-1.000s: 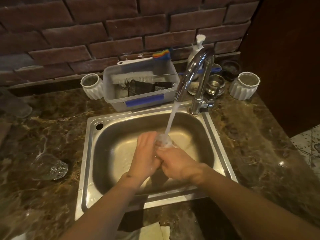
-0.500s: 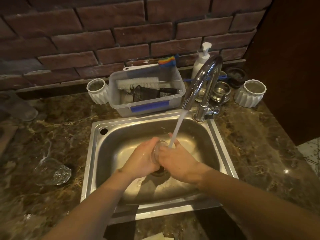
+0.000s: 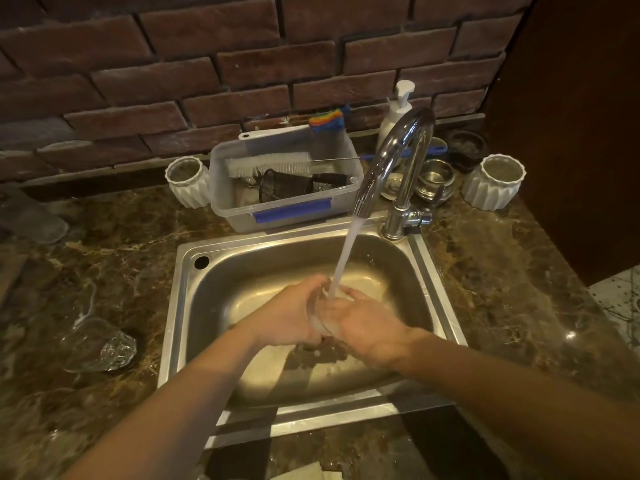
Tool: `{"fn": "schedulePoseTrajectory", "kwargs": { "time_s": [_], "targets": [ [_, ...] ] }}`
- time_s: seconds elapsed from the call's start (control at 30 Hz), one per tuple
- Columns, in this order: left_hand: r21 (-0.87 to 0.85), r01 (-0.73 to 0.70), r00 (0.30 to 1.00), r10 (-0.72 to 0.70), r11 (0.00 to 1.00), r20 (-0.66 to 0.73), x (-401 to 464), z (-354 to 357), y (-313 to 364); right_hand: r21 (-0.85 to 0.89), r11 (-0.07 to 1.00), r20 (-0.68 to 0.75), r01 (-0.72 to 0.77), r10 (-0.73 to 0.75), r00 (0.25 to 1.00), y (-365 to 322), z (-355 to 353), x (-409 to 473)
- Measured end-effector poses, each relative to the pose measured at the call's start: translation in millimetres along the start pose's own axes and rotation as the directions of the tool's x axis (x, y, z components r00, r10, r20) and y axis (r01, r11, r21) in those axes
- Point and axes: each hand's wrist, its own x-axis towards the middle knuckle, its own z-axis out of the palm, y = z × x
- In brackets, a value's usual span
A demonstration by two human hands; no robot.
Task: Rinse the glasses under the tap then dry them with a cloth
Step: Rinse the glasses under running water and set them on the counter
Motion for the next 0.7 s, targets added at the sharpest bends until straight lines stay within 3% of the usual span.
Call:
{"fn": "schedulePoseTrajectory", "kwargs": {
  "time_s": [0.03,0.07,0.13,0.17,0.2,0.23,0.3,0.33,0.4,0.47,0.5,0.57,0.63,0.7],
  "targets": [
    [0.041,-0.015,0.999,0.017,0.999,-0.046,2,1,0,0.252,0.952,0.060,-0.176,0.166,0.984,-6,7,4],
    [0.121,-0.025,0.994,0.038,0.992,-0.104,4,4,1,0.462,0.834,0.132,-0.301,0.271,0.954,-19,15,6],
    [0.321,-0.039,0.970,0.113,0.946,-0.215,5,14,-2,0.750,0.548,0.206,-0.372,0.340,0.917,-36,24,7],
    [0.389,-0.043,0.953,0.154,0.920,-0.259,5,19,-4,0.815,0.443,0.222,-0.373,0.356,0.908,-37,22,7],
    [0.408,-0.047,0.941,0.178,0.912,-0.287,5,22,-6,0.807,0.443,0.232,-0.390,0.369,0.900,-33,16,4],
    [0.368,-0.059,0.946,0.169,0.928,-0.276,5,23,-7,0.752,0.540,0.208,-0.379,0.351,0.913,-26,11,-1],
    [0.083,-0.050,0.989,0.060,0.995,-0.132,4,17,-3,0.531,0.810,0.118,-0.249,0.220,0.968,-11,0,-11],
    [-0.053,0.000,1.000,-0.001,0.999,-0.011,4,10,1,0.312,0.947,0.030,-0.081,0.075,0.997,-3,-7,-13],
    [-0.187,0.110,0.978,-0.073,0.976,0.195,2,-11,8,0.046,0.988,-0.042,0.147,-0.145,0.989,7,-10,-13],
    [-0.182,0.132,0.970,-0.090,0.974,0.225,3,-22,13,0.092,0.989,-0.066,0.116,-0.110,0.992,9,-16,-11],
    [-0.126,0.121,0.980,-0.098,0.985,0.170,1,-20,14,0.181,0.981,-0.104,0.065,-0.047,0.993,7,-21,-11],
    [0.106,0.068,0.994,-0.059,0.992,-0.090,-3,-5,11,0.348,0.936,-0.176,-0.058,0.126,0.976,-5,-35,-9],
    [0.186,0.030,0.911,0.050,0.982,-0.409,-10,16,8,0.481,0.874,-0.211,-0.073,0.196,0.958,-22,-44,-4],
    [0.114,0.009,0.823,0.058,0.993,-0.566,-14,23,10,0.566,0.821,-0.145,-0.074,0.188,0.971,-34,-49,-1]
  ]
}}
